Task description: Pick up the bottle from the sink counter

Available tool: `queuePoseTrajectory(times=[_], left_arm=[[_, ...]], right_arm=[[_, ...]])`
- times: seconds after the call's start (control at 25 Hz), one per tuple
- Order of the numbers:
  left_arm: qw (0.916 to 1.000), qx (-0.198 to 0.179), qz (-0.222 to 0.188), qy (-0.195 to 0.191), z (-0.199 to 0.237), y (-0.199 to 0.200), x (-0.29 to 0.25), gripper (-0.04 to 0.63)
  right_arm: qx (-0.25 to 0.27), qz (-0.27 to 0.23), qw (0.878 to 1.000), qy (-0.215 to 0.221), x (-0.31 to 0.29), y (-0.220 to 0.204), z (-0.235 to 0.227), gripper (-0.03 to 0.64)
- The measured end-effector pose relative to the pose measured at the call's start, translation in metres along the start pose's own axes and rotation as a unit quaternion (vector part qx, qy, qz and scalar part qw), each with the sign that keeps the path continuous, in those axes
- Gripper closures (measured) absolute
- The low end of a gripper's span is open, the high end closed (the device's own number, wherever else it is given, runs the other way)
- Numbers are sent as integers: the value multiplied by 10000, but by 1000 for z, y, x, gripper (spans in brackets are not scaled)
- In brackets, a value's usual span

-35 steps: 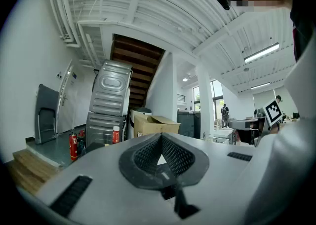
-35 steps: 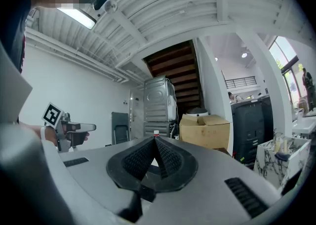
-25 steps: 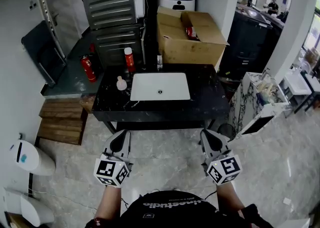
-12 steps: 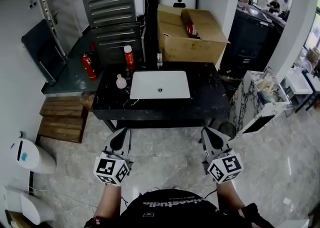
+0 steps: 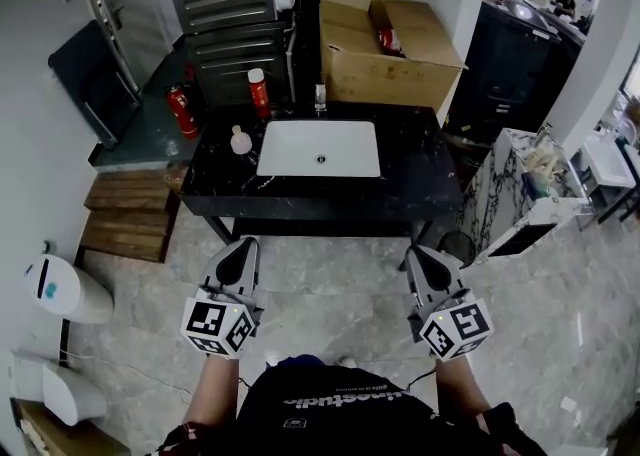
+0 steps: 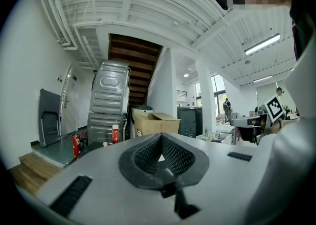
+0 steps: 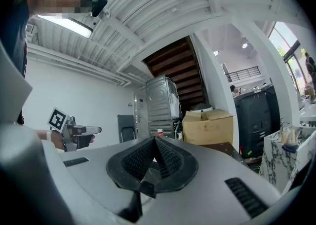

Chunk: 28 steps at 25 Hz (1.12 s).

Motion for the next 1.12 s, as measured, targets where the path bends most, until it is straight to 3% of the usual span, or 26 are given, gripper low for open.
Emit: queuePoseTrajectory(times=[0.2,0.4,0.76,1.12], left_arm=[[9999,-24,93,118,-5,-8,-3,581],[9996,22,143,234,20,-15,-22,581],[9991,290,289,78,119,-27,-138,581],[9989,365,252,-122,224,2,-239,581]], right_arm=[[-147,4,9998,164,-6,-13,-5,578],[-99,-29,9996,253,-41,-19,-11,578],[8,20,9999,157,-179,-25,-36,578],[238,-267,9989,299,-331,17,-36,578]])
Point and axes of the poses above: the fingertips, and each gripper's own axes: x backward along the fingers, z to its left, y out of its top, the point moved 7 cm from there along x, backward along the fingers, and after that the axes turned 11 degrees about x, right-handed, at the moved point
